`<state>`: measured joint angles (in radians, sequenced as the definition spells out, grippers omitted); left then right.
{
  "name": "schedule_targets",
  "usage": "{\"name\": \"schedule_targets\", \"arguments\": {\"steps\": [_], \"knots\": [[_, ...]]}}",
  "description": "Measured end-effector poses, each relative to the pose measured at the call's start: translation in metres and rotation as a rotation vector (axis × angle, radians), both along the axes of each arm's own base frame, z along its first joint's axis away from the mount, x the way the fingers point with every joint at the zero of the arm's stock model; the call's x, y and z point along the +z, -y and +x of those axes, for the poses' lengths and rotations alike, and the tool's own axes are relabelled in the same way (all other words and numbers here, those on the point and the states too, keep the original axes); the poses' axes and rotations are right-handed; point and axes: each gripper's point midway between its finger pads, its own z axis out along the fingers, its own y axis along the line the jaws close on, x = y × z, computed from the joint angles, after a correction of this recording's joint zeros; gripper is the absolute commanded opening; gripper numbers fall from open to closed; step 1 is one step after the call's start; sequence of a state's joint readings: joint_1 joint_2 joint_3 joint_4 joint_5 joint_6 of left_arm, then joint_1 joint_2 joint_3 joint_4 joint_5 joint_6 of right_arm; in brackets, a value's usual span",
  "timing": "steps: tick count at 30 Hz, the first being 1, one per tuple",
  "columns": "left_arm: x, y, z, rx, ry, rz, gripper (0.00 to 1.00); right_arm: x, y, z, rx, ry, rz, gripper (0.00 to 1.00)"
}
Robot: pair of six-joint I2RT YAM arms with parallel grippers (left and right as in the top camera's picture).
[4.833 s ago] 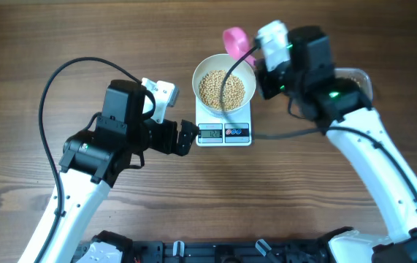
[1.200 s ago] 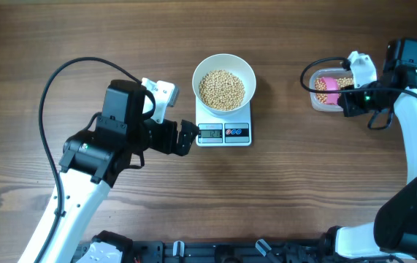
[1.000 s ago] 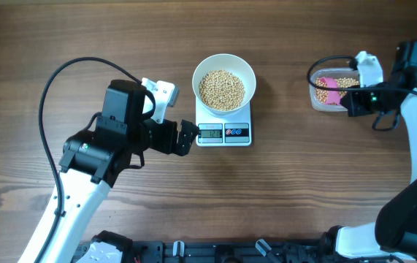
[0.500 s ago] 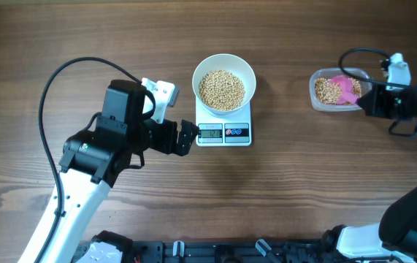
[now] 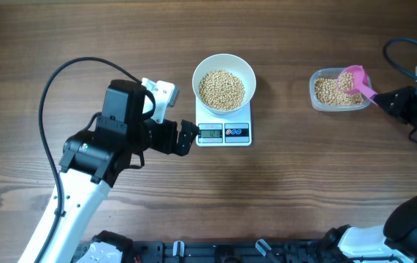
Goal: Scoop item into bowl and weigh 150g on scale
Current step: 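Dip and drag the pink scoop through the soybeans again, then lift the filled scoop and carry it over the white bowl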
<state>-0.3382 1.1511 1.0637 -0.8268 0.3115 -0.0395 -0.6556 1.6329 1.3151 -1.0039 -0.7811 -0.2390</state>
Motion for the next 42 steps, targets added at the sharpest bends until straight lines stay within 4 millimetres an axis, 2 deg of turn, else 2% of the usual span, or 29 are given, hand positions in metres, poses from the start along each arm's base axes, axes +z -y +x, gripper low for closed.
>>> {"name": "schedule_targets", "arguments": {"steps": [10,17,23,27,29,30,39,42], "knots": [[0.000,0.000,0.000,0.000,0.000,0.000,1.00,0.014,-0.020,-0.005,0.018,0.019,0.147,0.04],[0.000,0.000,0.000,0.000,0.000,0.000,1.00,0.047,-0.040,0.003,0.081,0.171,0.312,0.04],[0.000,0.000,0.000,0.000,0.000,0.000,1.00,0.063,-0.061,0.004,0.133,0.211,0.412,0.04],[0.000,0.000,0.000,0.000,0.000,0.000,1.00,0.068,-0.095,0.008,0.232,0.209,0.442,0.04],[0.000,0.000,0.000,0.000,0.000,0.000,1.00,0.069,-0.124,0.010,0.322,0.210,0.445,0.04],[0.000,0.000,0.000,0.000,0.000,0.000,1.00,0.069,-0.132,0.010,0.345,0.207,0.445,0.04],[0.000,0.000,0.000,0.000,0.000,0.000,1.00,0.036,-0.214,0.019,0.553,0.123,0.214,0.04],[0.000,0.000,0.000,0.000,0.000,0.000,1.00,0.028,-0.233,0.019,0.598,0.114,0.145,0.04]]}}
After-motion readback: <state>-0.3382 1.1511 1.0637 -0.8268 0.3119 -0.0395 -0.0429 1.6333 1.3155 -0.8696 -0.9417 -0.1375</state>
